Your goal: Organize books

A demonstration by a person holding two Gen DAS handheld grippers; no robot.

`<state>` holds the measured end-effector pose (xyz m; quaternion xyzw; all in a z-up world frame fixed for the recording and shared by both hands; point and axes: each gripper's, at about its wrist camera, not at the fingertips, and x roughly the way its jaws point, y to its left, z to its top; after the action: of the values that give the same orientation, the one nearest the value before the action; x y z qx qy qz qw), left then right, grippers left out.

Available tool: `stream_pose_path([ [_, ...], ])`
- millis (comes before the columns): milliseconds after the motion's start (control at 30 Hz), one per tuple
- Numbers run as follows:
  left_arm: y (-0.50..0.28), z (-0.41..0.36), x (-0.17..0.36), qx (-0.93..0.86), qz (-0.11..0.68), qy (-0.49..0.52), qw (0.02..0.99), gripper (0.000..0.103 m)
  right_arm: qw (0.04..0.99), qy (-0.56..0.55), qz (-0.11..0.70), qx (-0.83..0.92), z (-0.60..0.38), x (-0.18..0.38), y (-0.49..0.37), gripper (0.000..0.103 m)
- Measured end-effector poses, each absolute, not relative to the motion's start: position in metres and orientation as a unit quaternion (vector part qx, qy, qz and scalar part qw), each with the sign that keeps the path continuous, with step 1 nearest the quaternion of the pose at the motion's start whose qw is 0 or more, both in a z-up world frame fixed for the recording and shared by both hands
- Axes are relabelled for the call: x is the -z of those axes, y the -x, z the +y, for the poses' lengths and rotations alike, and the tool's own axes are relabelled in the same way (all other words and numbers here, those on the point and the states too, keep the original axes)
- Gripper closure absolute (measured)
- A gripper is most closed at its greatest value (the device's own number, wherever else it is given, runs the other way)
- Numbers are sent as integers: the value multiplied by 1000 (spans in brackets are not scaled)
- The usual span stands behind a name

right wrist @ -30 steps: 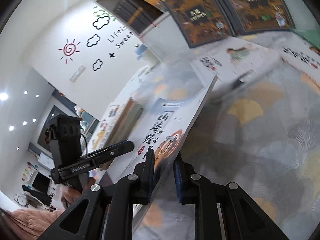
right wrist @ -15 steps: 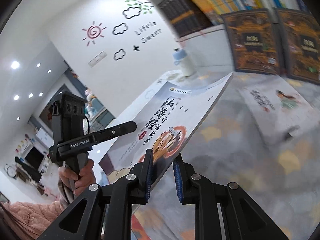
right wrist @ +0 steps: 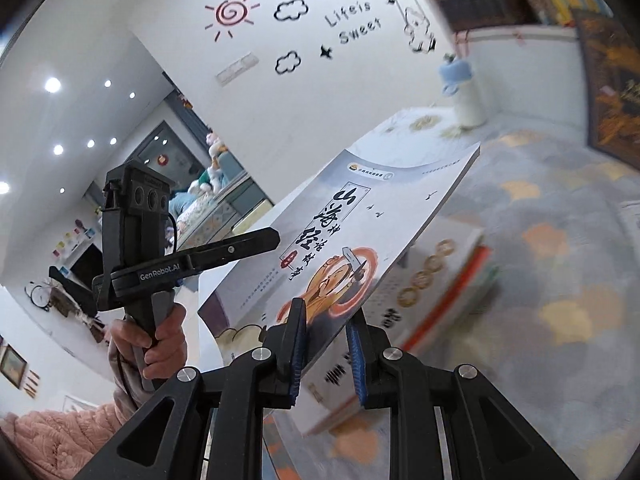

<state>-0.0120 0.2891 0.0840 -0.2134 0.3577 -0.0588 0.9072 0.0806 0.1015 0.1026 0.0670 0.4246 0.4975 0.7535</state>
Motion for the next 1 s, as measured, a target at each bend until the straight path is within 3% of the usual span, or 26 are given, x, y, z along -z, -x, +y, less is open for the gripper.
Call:
stream_pose_path([
  [533,1,295,-49,38,373,180,910,72,747,-55,470,-468,126,-63,-98,84],
  [767,0,289,-50,-1,379,135,915,69,754,-42,481,-446,127,-63,-89,78],
  [933,0,288,-54,-38,380,110,918,69,764,-2,478,-434,130,-69,-78,62],
  [1000,1,290,-56,-38,379,120,917,68,772,14,476,-422,129,-72,-73,31],
])
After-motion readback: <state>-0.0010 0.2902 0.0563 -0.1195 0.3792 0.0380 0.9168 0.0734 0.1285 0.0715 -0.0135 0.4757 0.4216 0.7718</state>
